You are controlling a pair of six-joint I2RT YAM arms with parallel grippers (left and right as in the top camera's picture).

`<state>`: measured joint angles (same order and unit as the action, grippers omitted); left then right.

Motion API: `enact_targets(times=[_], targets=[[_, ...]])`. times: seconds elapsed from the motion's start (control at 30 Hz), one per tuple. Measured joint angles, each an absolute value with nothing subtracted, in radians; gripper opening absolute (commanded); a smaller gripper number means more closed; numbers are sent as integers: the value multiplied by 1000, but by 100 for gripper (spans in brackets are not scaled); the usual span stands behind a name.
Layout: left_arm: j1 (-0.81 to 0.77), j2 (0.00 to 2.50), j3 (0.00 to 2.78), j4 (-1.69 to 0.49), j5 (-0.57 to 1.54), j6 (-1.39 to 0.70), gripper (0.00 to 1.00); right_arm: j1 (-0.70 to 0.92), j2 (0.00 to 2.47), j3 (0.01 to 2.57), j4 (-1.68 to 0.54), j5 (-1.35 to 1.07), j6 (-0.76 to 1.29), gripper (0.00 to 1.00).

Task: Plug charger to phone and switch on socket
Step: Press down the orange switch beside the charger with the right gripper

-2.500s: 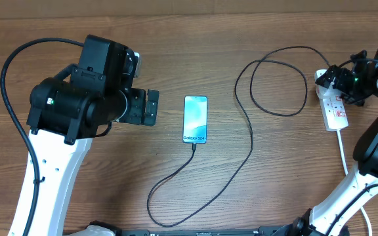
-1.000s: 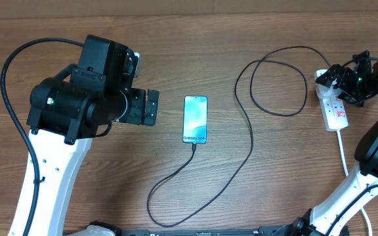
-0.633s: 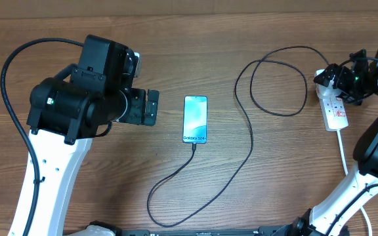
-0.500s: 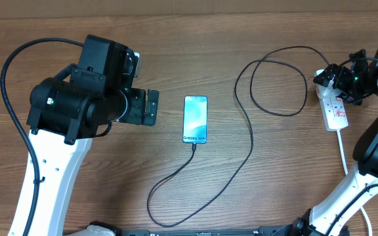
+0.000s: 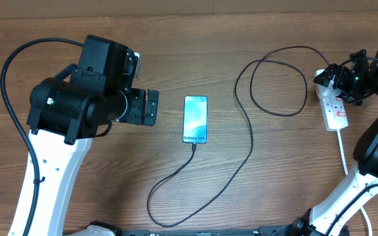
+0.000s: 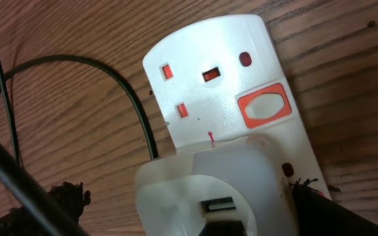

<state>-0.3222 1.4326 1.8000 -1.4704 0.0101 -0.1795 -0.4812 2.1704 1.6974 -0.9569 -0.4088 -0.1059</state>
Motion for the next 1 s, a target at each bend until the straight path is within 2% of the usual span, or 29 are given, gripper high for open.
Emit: enact_targets(times=[1.0], targets=[[-322,1433,1800,-1470,10,-179,99,-485,2170,1709,-982,-398,-105,100]])
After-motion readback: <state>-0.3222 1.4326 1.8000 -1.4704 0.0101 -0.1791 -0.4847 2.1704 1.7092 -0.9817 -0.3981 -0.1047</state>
